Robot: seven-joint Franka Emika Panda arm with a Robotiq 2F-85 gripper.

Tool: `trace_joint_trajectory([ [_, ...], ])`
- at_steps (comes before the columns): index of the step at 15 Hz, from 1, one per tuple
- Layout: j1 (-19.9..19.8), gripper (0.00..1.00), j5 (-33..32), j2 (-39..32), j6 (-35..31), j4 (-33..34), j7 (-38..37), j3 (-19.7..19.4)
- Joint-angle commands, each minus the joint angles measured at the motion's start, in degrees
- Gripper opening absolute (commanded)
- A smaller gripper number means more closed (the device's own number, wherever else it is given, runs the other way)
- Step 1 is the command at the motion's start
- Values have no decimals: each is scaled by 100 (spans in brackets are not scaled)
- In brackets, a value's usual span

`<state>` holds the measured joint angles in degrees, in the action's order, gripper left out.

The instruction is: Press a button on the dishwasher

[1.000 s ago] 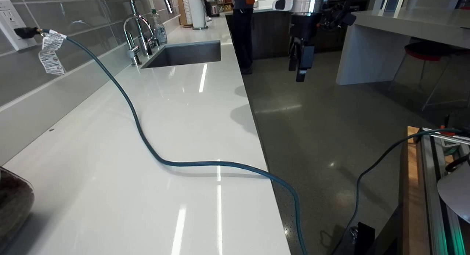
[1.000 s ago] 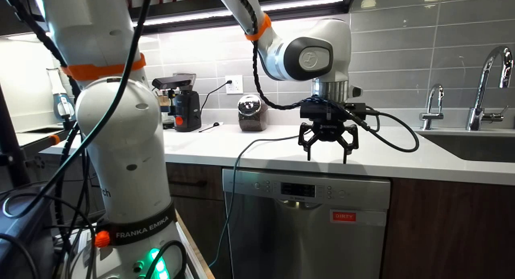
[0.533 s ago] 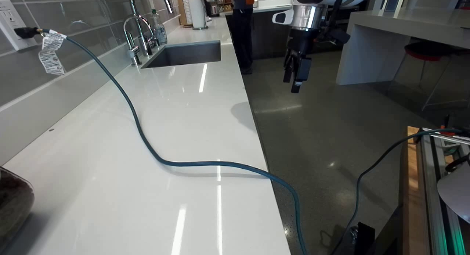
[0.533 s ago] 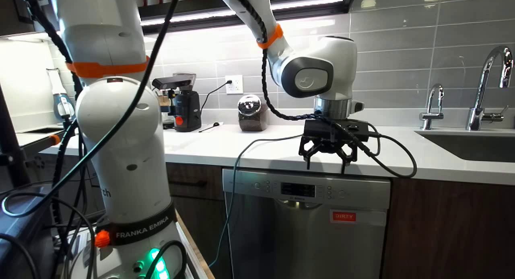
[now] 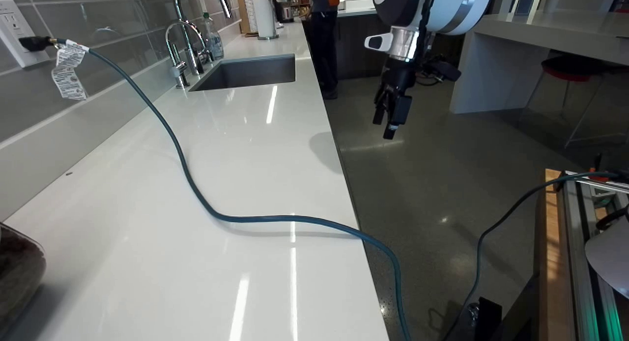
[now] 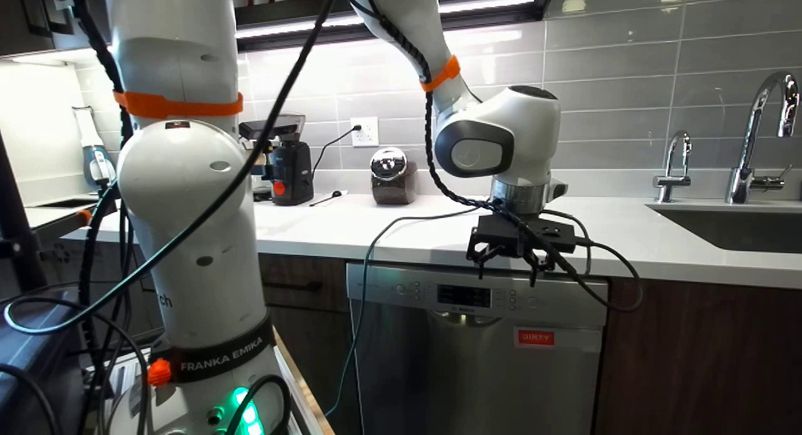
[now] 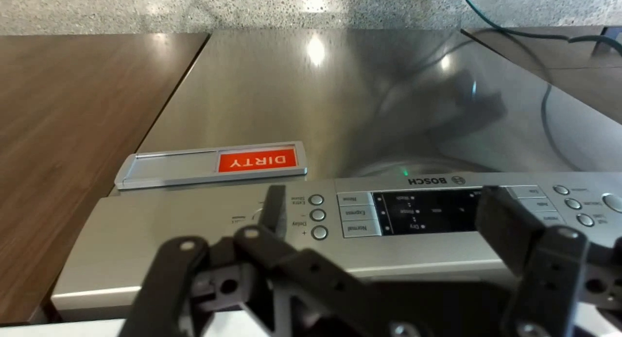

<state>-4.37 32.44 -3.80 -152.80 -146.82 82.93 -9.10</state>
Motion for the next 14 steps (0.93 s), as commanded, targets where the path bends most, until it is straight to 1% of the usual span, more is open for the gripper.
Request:
trace_joint_trajectory([
  [1,-39,100,794,-436,-227,219,697,114],
  [2,-48,99,948,-519,-243,268,857,135],
  [4,-57,94,1193,-678,-226,376,1079,162],
  [6,-65,79,1380,-834,-214,491,1254,181],
  [7,-77,65,1464,-912,-199,548,1340,194],
  [12,-126,25,1877,-1236,-180,817,1671,253],
  [14,-143,12,1998,-1337,-178,907,1756,271],
])
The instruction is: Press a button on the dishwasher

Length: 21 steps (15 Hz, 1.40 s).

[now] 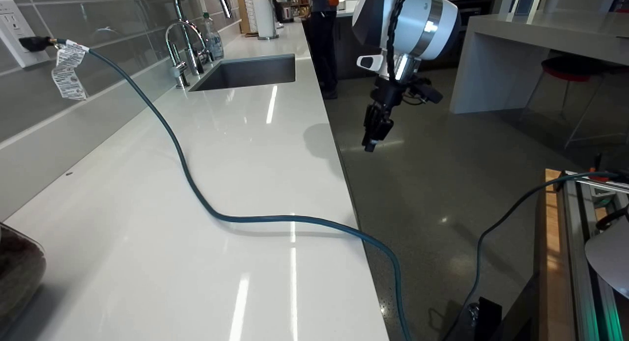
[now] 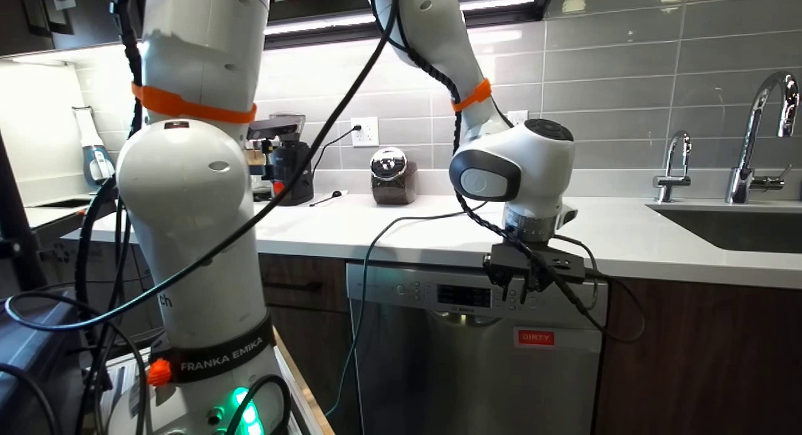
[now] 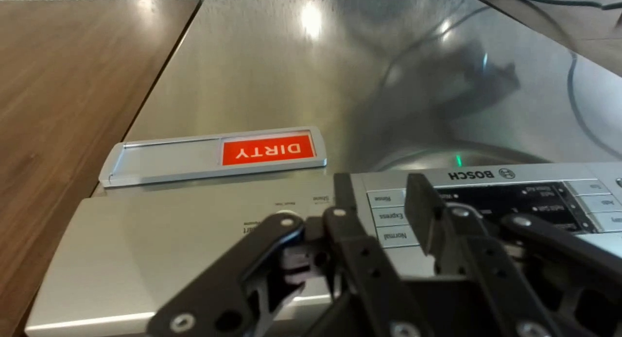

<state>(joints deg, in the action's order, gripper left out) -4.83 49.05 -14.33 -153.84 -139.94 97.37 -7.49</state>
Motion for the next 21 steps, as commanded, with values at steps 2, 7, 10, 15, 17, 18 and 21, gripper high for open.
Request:
trace_joint_trajectory([
  [2,-112,0,418,-380,-72,298,378,127],
  [7,-154,0,553,-558,-11,452,451,193],
  [10,-183,0,673,-634,-9,515,497,257],
  [15,-195,0,867,-740,-26,604,577,323],
  [17,-203,0,914,-784,-33,652,593,349],
  [18,-203,0,931,-799,-36,671,600,358],
  [21,-195,0,973,-827,-35,731,611,389],
])
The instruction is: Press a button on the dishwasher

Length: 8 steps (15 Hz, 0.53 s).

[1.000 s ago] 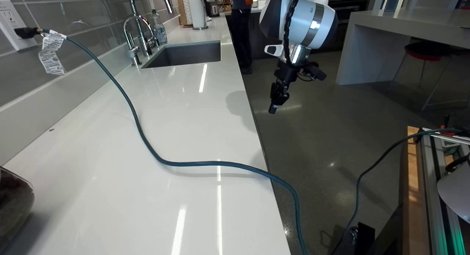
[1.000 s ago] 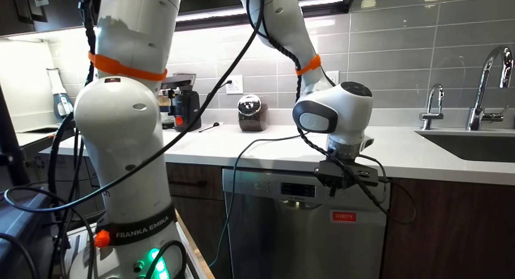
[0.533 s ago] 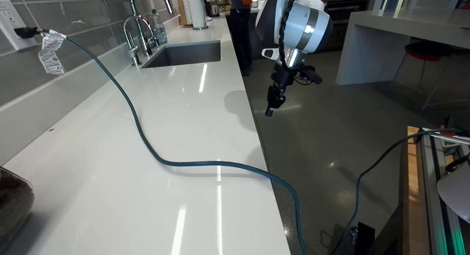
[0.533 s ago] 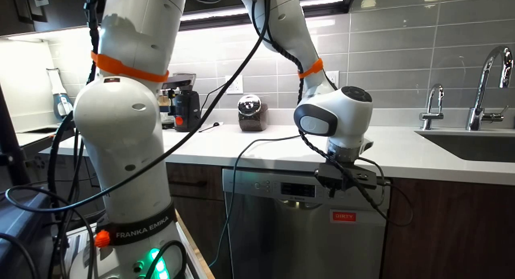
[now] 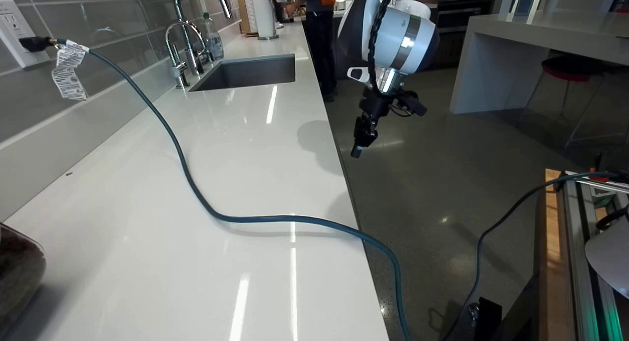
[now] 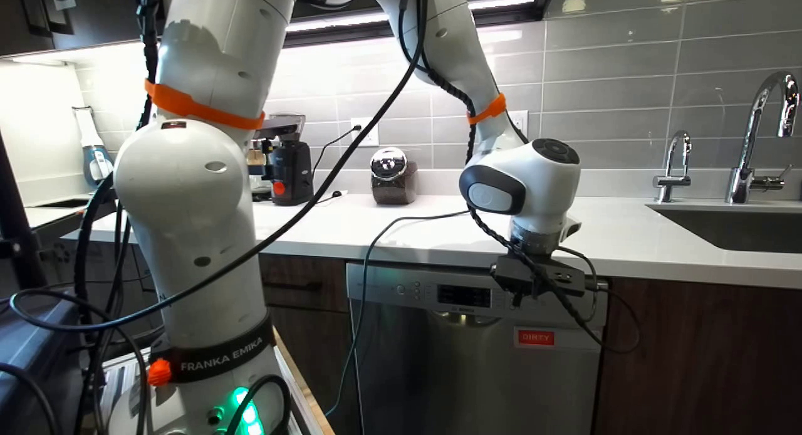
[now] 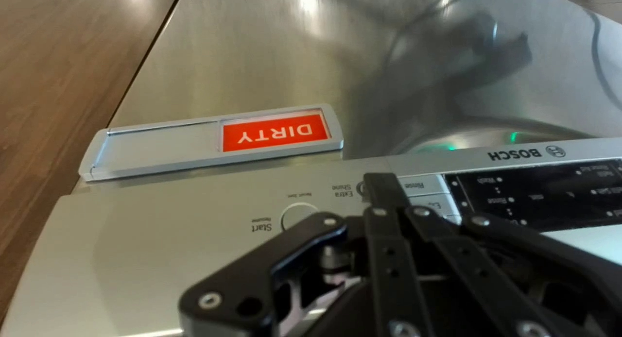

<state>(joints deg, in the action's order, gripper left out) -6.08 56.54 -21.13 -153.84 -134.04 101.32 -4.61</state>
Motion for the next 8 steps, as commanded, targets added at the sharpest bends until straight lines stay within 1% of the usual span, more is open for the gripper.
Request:
trace_joint_trajectory([
  [1,-70,0,239,-156,-37,160,220,113],
  [8,-78,0,283,-192,-30,232,223,199],
])
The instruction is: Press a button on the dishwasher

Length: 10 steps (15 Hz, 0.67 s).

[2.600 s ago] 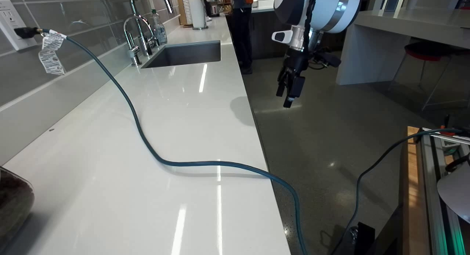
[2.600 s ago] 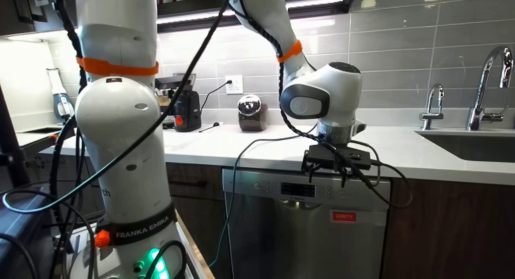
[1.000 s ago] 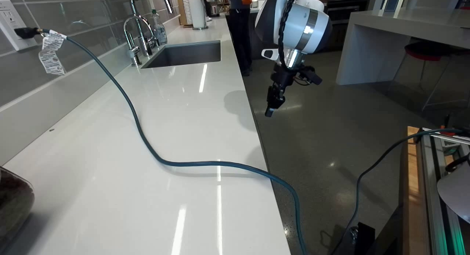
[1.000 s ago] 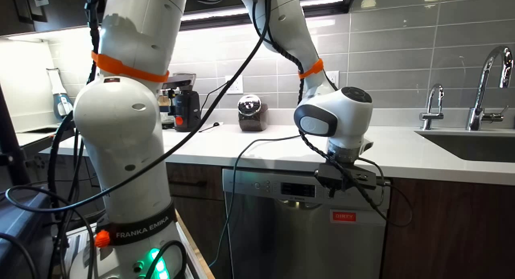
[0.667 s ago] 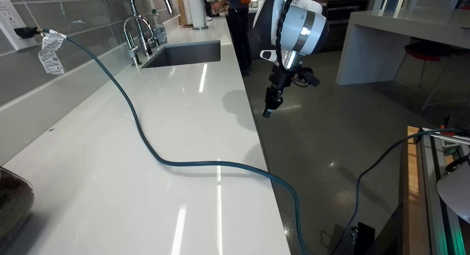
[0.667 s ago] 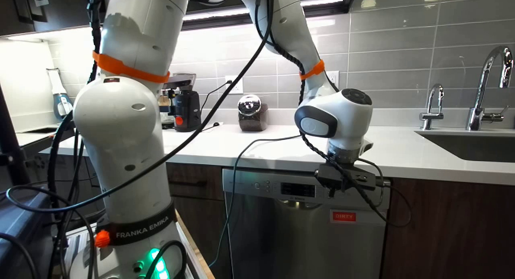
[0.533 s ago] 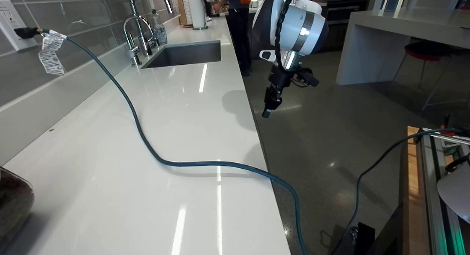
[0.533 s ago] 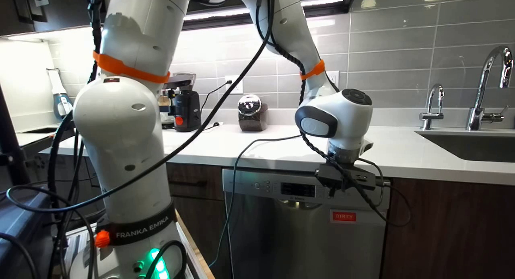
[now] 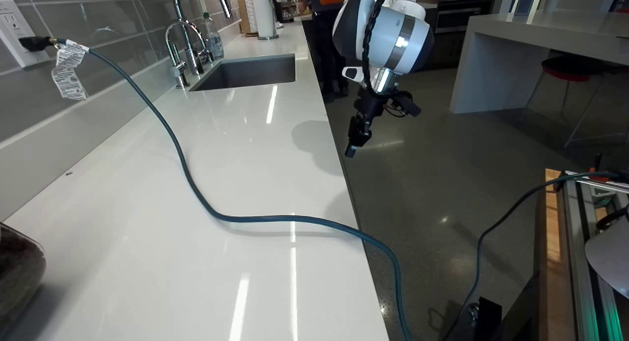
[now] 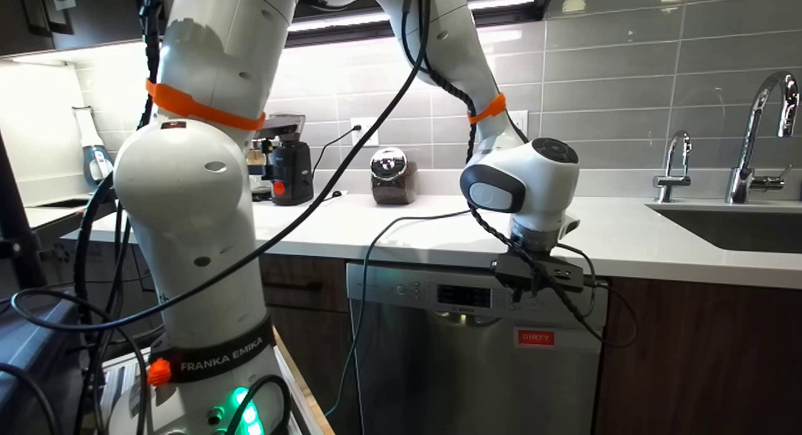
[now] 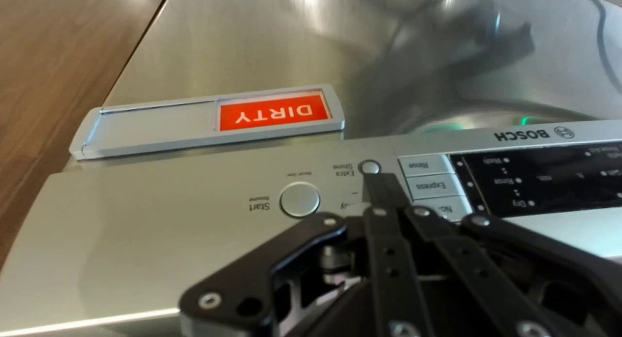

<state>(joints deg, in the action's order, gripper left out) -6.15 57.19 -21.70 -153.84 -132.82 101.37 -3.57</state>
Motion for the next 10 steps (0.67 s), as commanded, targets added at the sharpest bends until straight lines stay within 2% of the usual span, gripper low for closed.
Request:
trace_joint_trajectory([
  [1,-76,0,222,-145,-25,121,215,106],
  [10,-126,0,377,-215,-17,206,253,190],
])
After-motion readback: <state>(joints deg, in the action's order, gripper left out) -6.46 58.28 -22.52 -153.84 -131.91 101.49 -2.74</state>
